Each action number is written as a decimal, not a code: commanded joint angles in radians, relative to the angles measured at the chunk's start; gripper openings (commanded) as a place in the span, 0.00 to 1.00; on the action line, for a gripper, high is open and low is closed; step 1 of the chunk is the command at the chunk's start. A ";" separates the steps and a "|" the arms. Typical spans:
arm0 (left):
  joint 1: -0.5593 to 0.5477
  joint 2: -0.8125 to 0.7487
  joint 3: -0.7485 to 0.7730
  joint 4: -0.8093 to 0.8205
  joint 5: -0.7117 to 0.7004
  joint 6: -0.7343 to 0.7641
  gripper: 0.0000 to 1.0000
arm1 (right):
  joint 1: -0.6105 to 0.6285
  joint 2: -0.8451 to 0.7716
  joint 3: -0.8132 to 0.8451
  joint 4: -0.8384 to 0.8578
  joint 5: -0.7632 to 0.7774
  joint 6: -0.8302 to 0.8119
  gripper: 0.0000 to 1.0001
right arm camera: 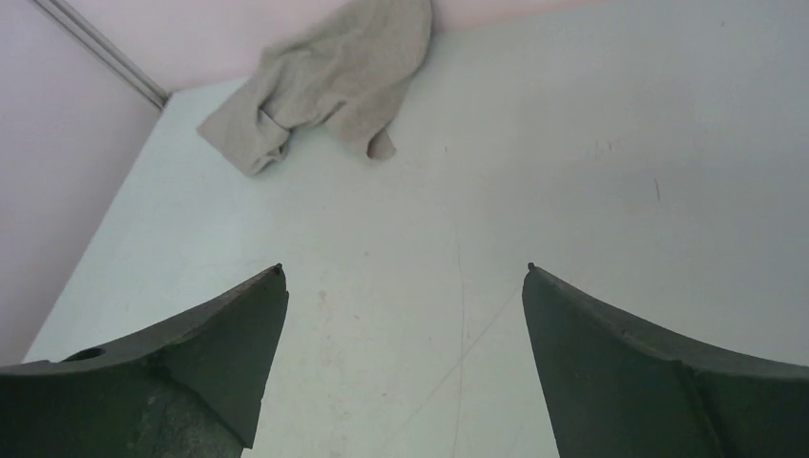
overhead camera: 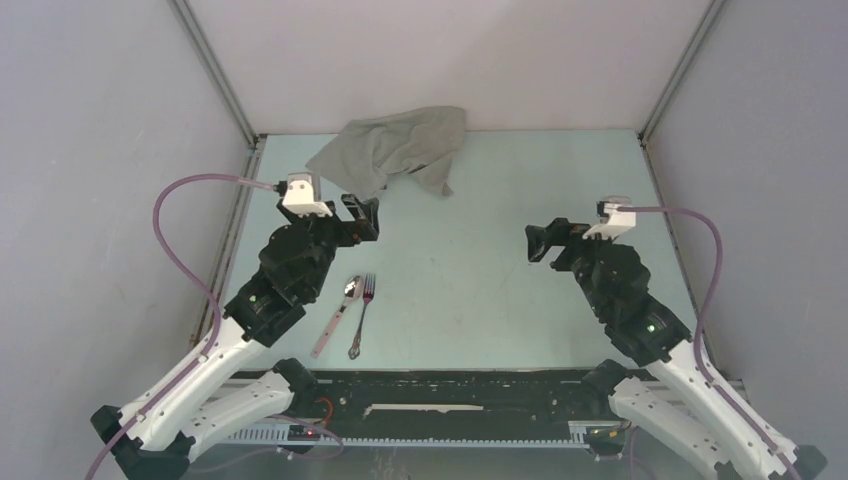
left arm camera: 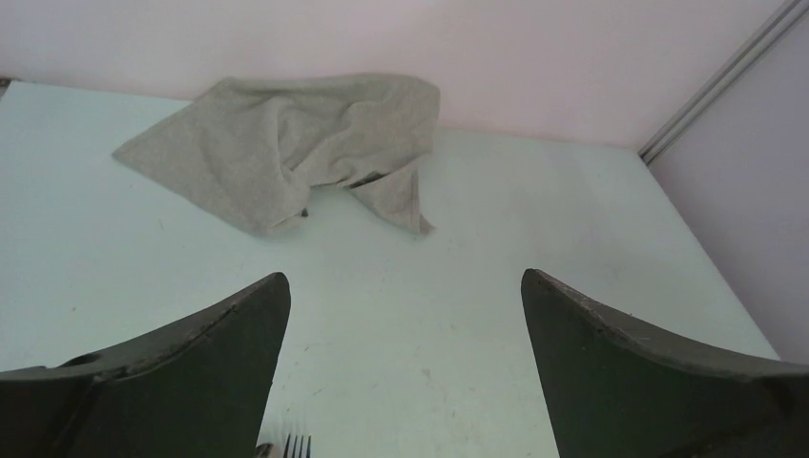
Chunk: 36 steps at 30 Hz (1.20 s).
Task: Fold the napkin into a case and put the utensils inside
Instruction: Move the crumpled napkin to the corner of the board.
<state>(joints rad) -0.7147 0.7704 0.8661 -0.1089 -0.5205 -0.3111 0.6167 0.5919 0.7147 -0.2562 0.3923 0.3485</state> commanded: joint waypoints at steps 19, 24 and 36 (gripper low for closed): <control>0.138 0.078 0.033 -0.274 0.138 -0.143 1.00 | -0.216 1.375 0.499 0.674 -0.744 0.592 0.85; 0.159 0.051 -0.019 -0.262 0.195 -0.192 1.00 | -0.230 1.590 0.730 0.563 -0.737 0.624 0.74; 0.173 0.051 -0.038 -0.244 0.229 -0.216 1.00 | -0.258 1.833 1.054 0.381 -0.711 0.579 0.60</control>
<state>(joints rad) -0.5491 0.8352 0.8177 -0.3832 -0.3107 -0.5076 0.3653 2.3726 1.6680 0.2062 -0.3275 0.9451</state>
